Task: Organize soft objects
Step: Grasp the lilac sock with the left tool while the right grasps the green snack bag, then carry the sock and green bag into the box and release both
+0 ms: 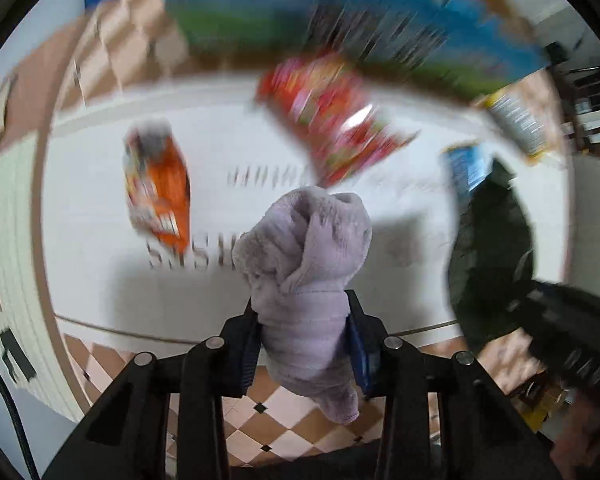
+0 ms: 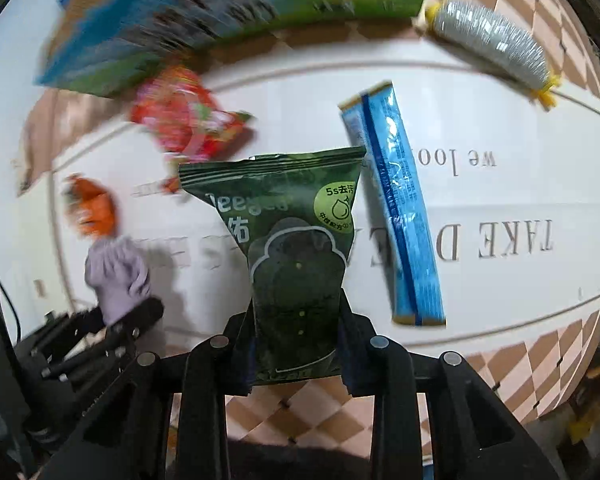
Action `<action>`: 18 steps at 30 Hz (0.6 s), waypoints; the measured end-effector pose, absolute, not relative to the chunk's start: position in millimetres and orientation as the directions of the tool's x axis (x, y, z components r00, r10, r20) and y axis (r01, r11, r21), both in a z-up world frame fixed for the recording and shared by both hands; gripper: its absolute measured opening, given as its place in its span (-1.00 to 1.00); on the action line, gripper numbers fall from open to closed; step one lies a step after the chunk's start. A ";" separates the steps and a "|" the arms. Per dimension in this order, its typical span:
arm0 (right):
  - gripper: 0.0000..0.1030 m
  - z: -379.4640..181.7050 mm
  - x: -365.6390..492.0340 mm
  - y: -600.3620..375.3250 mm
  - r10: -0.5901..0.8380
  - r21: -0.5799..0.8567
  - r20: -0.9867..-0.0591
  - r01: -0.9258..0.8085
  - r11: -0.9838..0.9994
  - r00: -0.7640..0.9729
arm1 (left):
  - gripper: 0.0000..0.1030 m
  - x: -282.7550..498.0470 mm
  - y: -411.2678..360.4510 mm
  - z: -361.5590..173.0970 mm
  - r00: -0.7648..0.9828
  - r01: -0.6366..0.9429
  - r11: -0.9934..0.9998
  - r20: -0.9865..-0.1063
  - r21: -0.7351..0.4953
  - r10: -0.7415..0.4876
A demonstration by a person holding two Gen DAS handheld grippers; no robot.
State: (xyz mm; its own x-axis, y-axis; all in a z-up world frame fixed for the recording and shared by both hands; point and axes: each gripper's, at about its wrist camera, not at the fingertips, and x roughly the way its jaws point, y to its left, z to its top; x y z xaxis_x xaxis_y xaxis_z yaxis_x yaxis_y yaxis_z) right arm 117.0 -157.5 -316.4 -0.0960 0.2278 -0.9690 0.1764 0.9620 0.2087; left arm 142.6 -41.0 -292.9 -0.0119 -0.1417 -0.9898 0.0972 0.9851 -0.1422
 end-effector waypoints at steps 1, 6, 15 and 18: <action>-0.36 -302.6 115.2 -155.9 0.241 0.226 -0.968 0.169 0.959 -0.072 | -0.33 147.4 -42.3 -277.1 0.012 0.106 0.982 -0.987 -0.155 -0.157; -0.36 -208.4 141.6 -161.7 0.297 0.307 -0.950 0.119 0.944 0.095 | -0.33 225.6 -46.7 -198.7 0.101 0.153 0.964 -0.967 -0.216 -0.232; -0.36 -172.6 274.9 -166.2 0.281 0.304 -0.947 0.150 0.941 0.155 | -0.33 388.0 -28.9 -231.6 -0.042 0.093 0.986 -0.990 -0.140 -0.136; -0.36 -208.8 324.2 -164.3 0.301 0.316 -0.948 0.187 0.930 0.102 | -0.33 406.7 -33.6 -255.1 -0.113 0.097 0.989 -0.988 -0.115 -0.104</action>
State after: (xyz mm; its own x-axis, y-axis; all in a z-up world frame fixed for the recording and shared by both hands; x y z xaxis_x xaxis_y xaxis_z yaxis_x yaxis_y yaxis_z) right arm 324.2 -164.3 -208.8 0.1016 0.3013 -0.9481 0.1870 0.9303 0.3157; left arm 406.7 -33.6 -255.1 -0.1131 -0.1035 -0.9882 0.0969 0.9887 -0.1147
